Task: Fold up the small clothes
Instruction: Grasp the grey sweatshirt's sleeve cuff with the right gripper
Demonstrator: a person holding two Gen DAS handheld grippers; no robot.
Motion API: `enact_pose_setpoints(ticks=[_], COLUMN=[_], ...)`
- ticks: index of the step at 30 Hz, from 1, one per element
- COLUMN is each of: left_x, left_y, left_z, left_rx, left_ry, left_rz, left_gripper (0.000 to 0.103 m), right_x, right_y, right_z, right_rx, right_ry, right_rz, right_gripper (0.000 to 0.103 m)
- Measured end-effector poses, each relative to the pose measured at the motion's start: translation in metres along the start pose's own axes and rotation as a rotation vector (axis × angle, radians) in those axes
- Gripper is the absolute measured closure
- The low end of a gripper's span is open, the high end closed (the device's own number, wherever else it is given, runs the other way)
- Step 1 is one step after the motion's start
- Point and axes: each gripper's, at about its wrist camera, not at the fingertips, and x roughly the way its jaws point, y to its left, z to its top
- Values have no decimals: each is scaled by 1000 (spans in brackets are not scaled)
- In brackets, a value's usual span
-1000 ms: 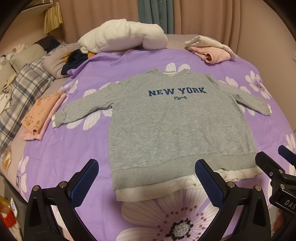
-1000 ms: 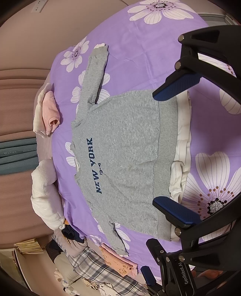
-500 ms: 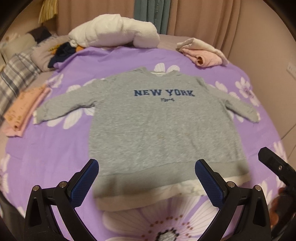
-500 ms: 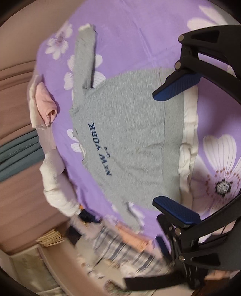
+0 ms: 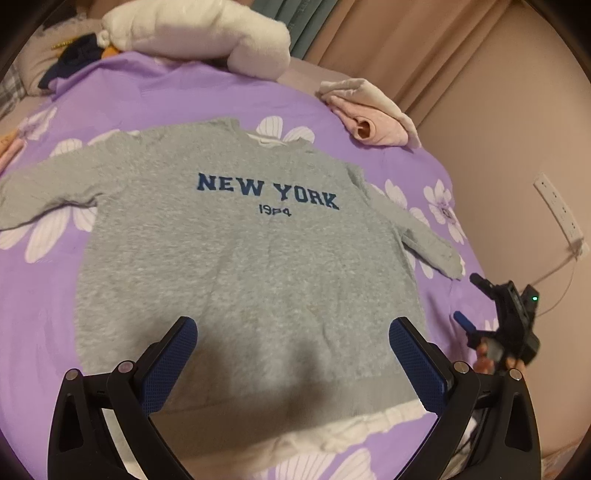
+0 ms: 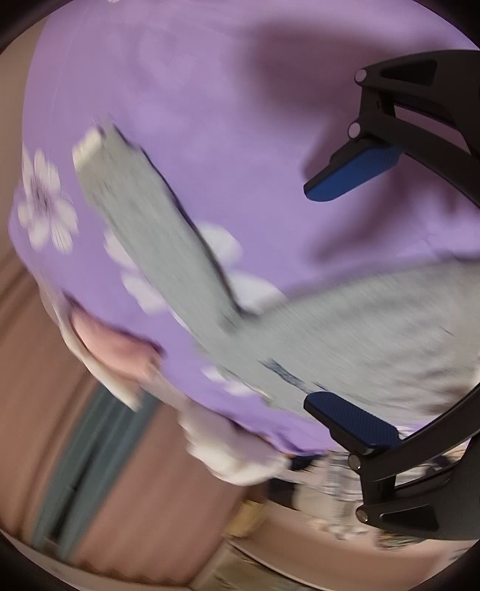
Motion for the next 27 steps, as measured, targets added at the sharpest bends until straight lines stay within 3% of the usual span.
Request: enact_pose_setpoints(ticks=[4, 10, 13, 16, 18, 21, 24, 27], left_x=[15, 35, 44, 50, 51, 52, 49, 44], left_y=[-2, 4, 7, 13, 17, 23, 27, 29], left_z=[13, 31, 36, 38, 38, 38, 37, 39], left_rx=[9, -28, -50, -67, -76, -84, -84, -77], left_ry=[0, 10, 20, 31, 37, 48, 50, 38], left_rz=[28, 66, 87, 99, 104, 111, 116, 118], left_gripper=[0, 0, 0, 0, 0, 0, 0, 0], right_x=[8, 22, 31, 48, 53, 58, 53, 42], right_y=[-27, -45, -54, -52, -56, -60, -46, -7], right_z=[36, 79, 95, 105, 109, 115, 113, 110], right_rx=[105, 171, 201, 178, 169, 180, 143, -3], right_ry=[-48, -132, -166, -165, -155, -165, -200, -239], right_rz=[-35, 0, -13, -57, -84, -106, -128, -150], right_gripper=[1, 7, 18, 48, 75, 89, 94, 95])
